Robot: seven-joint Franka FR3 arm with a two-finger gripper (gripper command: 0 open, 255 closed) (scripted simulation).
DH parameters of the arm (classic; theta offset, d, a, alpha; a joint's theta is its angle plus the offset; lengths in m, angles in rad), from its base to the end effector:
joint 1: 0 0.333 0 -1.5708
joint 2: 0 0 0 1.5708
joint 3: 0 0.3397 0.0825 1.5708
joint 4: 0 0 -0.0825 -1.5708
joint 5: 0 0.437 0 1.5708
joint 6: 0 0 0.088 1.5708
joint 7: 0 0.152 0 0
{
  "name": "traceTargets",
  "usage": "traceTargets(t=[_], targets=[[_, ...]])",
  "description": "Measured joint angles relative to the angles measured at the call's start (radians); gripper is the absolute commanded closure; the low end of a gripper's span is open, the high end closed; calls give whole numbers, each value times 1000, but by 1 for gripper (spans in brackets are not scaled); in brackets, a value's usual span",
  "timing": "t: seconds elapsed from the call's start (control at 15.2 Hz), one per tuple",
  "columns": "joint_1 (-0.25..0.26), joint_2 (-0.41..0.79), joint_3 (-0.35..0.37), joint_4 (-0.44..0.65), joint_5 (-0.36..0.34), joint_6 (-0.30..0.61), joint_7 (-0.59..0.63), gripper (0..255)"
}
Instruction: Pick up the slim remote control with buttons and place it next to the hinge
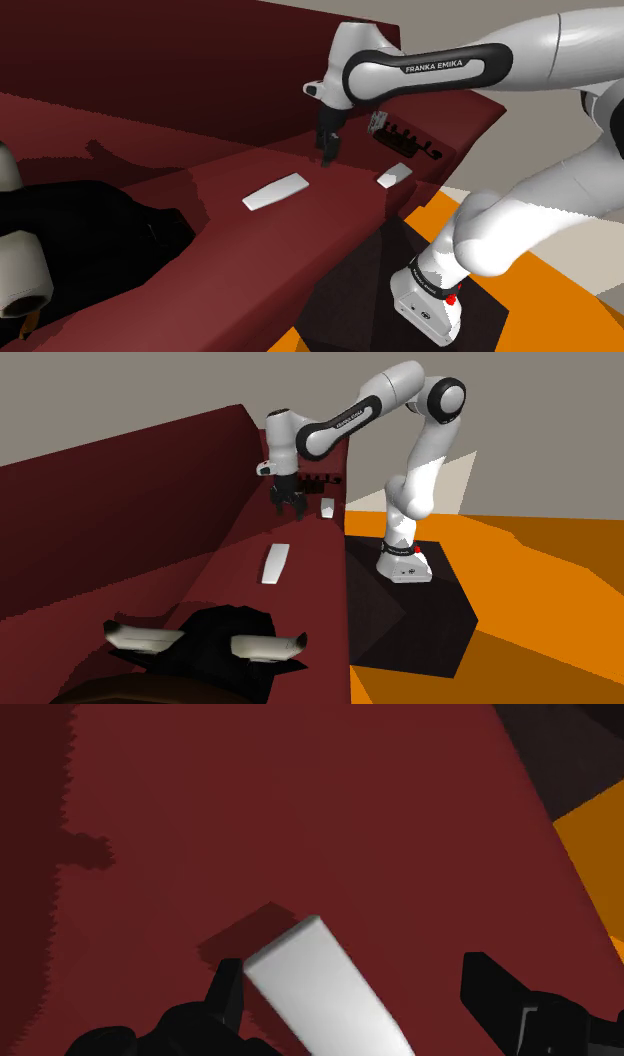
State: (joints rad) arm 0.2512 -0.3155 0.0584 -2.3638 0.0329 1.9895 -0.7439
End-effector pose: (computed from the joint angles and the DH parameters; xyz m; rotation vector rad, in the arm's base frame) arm 0.4543 0.1487 0.3968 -2.7076 -1.5428 0.0861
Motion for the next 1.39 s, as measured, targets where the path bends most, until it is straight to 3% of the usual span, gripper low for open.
traceTargets(t=[0.66,1.39], targets=[[119,266,74,81,-34,224,-334,0],[129,342,84,42,-50,343,-359,0]])
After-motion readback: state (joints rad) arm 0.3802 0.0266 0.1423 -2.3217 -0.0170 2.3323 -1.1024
